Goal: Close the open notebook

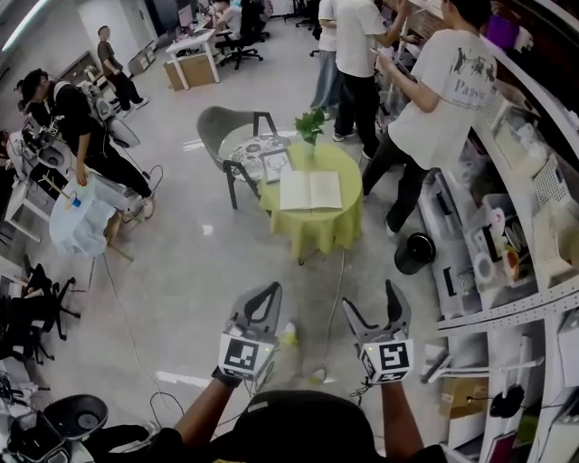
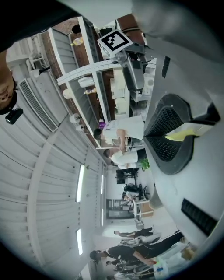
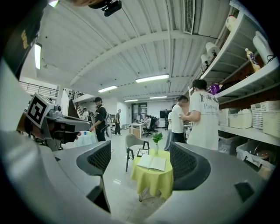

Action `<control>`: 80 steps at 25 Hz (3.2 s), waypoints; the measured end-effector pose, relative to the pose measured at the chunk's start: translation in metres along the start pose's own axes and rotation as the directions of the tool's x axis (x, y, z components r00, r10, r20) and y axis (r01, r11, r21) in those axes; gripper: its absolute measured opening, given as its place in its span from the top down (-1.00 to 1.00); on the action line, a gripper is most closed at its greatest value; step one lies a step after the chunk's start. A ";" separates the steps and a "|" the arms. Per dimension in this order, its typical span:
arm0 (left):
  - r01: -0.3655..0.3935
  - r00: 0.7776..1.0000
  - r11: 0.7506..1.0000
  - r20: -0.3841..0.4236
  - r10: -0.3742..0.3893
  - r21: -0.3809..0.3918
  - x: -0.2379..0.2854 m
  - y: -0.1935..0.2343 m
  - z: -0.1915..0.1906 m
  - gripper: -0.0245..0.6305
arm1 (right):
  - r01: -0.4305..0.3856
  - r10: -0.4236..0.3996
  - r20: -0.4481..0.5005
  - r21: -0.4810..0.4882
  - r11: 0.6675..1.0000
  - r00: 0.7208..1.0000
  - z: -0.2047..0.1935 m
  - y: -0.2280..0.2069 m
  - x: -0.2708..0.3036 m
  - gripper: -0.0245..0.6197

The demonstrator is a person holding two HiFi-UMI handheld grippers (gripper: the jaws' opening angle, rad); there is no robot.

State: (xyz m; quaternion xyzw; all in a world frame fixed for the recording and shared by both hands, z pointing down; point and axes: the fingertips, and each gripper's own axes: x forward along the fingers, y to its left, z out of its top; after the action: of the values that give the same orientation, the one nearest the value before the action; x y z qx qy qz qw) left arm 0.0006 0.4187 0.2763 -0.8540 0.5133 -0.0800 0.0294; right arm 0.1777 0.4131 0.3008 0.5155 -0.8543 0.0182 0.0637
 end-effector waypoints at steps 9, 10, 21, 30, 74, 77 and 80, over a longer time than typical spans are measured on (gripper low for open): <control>-0.009 1.000 0.999 0.009 0.009 -0.032 0.062 0.069 0.010 0.87 | 0.014 -0.014 -0.015 -0.003 1.000 1.000 0.021 -0.017 0.082 -0.34; -0.006 1.000 1.000 0.011 0.006 -0.031 0.068 0.078 0.011 0.87 | 0.018 -0.018 -0.015 -0.005 1.000 1.000 0.024 -0.017 0.092 -0.34; 0.065 0.998 0.996 0.011 -0.064 -0.059 0.129 0.146 0.003 0.87 | 0.084 -0.083 -0.028 0.027 0.996 0.996 0.040 -0.025 0.176 -0.33; 0.132 0.991 0.990 0.004 -0.132 -0.056 0.163 0.184 -0.017 0.87 | 0.128 -0.125 -0.059 0.046 0.991 0.990 0.033 -0.013 0.221 -0.33; -0.043 0.965 0.998 -0.260 0.033 -0.034 0.463 0.252 -0.061 0.87 | -0.131 0.110 -0.290 -0.055 0.990 0.951 -0.054 -0.219 0.481 -0.31; -0.064 0.959 0.997 -0.281 0.047 -0.053 0.462 0.257 -0.070 0.87 | -0.146 0.124 -0.311 -0.049 0.988 0.942 -0.063 -0.220 0.486 -0.31; -0.075 0.955 0.994 -0.292 0.051 -0.073 0.463 0.263 -0.082 0.87 | -0.149 0.124 -0.331 -0.048 0.988 0.935 -0.074 -0.221 0.491 -0.31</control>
State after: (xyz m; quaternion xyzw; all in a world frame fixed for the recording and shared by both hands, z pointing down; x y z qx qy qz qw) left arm -0.0294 -0.1103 0.3717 -0.8167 0.5419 -0.1818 -0.0793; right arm 0.1532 -0.1142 0.4287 0.4421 -0.8657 0.0769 0.2218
